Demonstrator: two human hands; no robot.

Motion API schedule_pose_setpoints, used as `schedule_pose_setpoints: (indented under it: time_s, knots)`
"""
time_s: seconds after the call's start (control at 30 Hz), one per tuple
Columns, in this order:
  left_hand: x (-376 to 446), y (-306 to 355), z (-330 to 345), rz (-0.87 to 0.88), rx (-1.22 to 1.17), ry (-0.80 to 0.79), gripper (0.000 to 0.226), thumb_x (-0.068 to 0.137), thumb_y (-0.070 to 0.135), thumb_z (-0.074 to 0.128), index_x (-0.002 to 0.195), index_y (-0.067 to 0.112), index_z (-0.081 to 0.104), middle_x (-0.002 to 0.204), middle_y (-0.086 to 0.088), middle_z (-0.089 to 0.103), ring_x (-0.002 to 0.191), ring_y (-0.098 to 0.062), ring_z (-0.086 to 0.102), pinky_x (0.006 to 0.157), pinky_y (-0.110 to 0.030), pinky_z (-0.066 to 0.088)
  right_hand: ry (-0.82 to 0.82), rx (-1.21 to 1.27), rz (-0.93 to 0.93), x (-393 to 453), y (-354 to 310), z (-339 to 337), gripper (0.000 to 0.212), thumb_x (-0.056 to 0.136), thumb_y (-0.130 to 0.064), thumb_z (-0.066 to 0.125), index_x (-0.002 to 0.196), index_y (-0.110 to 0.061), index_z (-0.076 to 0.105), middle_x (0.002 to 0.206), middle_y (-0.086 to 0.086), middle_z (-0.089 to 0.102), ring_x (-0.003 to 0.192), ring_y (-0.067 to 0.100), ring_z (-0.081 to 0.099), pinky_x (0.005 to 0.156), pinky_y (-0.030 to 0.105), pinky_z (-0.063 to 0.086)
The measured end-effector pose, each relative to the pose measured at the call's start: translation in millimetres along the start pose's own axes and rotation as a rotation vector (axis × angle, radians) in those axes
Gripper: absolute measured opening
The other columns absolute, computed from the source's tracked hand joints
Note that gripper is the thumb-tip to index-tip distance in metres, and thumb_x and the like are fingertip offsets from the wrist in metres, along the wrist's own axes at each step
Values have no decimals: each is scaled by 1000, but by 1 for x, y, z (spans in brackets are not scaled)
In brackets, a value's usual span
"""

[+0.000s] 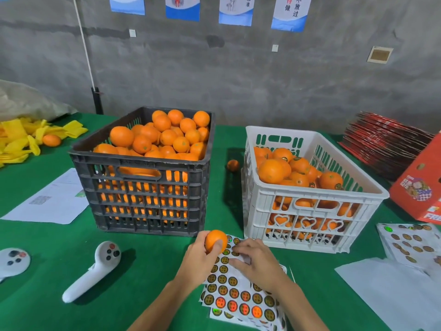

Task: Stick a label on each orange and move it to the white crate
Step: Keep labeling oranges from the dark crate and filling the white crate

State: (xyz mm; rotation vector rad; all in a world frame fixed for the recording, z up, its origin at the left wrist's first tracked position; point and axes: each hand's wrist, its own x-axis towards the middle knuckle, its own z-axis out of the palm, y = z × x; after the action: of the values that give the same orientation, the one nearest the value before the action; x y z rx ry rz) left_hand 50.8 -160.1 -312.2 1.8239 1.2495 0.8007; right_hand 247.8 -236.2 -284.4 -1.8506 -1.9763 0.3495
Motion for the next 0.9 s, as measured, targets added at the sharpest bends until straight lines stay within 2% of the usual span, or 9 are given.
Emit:
schedule_pose_setpoints:
  time_s: [0.1,0.2,0.3,0.4,0.47,0.6,0.67,0.8,0.9]
  knots:
    - [0,-2,-1,9,-1,-20,25,100,55,53,119,39,50,82,2,68,56,-2,58,50,-15,43,53,169,23,2,0,-2,33,92,-46,72,114,-22,78,90,-16,52,91,10,50,88,30,43]
    - [-1,-2,0,11,-11,-33,24,100,55,53,119,41,49,83,3,68,56,-2,57,50,-16,44,87,338,82,5,-4,-3,9,94,-24,73,94,-23,82,89,-4,59,79,9,54,79,27,47]
    - [-2,-2,-1,0,-20,-39,26,99,55,53,121,41,49,84,5,67,57,0,58,50,-14,42,93,334,81,6,-2,-2,9,94,-27,74,93,-23,82,89,-3,58,75,9,54,76,32,49]
    - [-3,-2,-1,3,-30,-35,28,99,56,53,121,39,49,83,7,65,55,1,56,50,-13,39,33,261,50,4,0,-3,41,82,-53,79,109,-22,80,93,-6,58,74,7,49,75,32,48]
    - [-2,-2,0,4,-30,-32,27,99,56,53,121,39,49,84,6,65,55,1,56,50,-13,39,19,217,8,4,0,-3,50,81,-60,75,113,-21,79,95,-5,59,76,6,48,75,30,47]
    - [-3,-2,0,2,-20,-35,27,100,54,53,123,39,49,86,4,67,55,1,57,50,-13,41,40,223,-35,5,2,-3,30,91,-44,73,109,-22,81,98,-6,63,92,11,56,81,32,48]
    - [-4,-2,0,-1,-18,-37,28,100,54,53,124,40,49,86,5,67,56,1,58,50,-13,41,55,202,-40,5,2,-2,21,95,-40,71,101,-24,83,94,-7,62,91,10,56,81,33,49]
    - [-5,0,-1,-22,-15,-47,32,99,59,52,126,43,46,96,11,68,76,2,66,60,-12,47,79,204,40,6,-4,-3,30,99,-37,64,75,-22,75,83,-7,57,79,10,54,75,40,49]
    - [-5,2,-2,-41,-53,-52,35,97,61,54,127,45,45,106,10,67,83,-2,68,72,-19,52,234,255,137,10,-15,-7,24,100,-33,64,79,-26,75,84,-5,61,78,9,57,76,38,50]
